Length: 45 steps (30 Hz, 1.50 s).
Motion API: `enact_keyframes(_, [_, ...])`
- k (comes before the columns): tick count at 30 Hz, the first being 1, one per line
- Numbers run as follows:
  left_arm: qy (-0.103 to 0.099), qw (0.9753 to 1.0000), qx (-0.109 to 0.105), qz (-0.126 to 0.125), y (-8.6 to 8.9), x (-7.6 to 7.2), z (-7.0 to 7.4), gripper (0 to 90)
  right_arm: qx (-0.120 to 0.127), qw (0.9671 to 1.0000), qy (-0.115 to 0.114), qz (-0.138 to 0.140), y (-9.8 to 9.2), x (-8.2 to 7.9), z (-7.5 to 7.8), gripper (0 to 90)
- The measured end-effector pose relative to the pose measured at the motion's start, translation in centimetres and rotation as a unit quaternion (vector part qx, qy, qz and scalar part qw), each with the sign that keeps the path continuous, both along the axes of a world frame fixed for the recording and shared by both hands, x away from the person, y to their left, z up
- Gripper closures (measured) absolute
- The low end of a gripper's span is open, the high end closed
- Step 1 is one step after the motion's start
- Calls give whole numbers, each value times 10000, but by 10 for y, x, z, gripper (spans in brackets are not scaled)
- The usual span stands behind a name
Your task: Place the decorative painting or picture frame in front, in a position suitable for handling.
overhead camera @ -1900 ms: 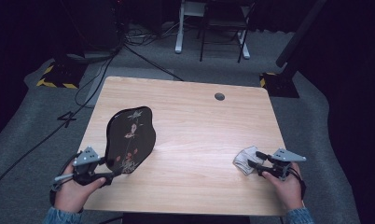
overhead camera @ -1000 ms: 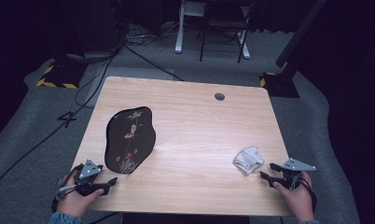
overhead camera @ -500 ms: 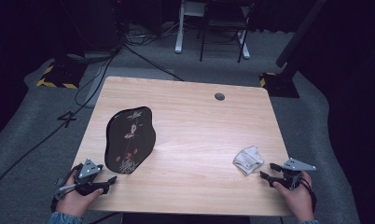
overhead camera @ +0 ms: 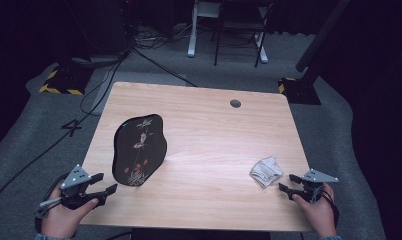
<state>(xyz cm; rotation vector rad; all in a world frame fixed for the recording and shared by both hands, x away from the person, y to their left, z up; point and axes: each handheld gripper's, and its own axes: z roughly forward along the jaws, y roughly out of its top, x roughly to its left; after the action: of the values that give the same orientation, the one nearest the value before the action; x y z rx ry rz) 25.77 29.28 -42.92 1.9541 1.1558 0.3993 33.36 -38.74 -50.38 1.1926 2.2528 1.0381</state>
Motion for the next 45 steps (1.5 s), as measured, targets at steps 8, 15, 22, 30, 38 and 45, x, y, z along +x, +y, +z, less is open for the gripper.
enact_keyframes(8, [-348,9987,-357,-118,-5,-16,34,360,-17,10000,-12,-1,0,0,0,374])
enact_keyframes(15, [-618,9967,-477,-213,-19,-17,53,360,6,10000,4,-2,0,0,0,374])
enact_keyframes(22, [-774,9951,-585,-189,-37,0,68,339,-13,10000,-13,16,0,0,0,374])
enact_keyframes(30, [-957,9951,-240,38,-48,18,74,323,-5,10000,-23,74,-1,-1,0,374])
enact_keyframes(38, [-936,9950,-321,111,-44,41,71,336,-7,10000,-15,63,0,-2,0,374])
enact_keyframes(45, [-992,9935,-562,71,-51,65,67,405,-11,10000,-17,66,0,-4,0,374])
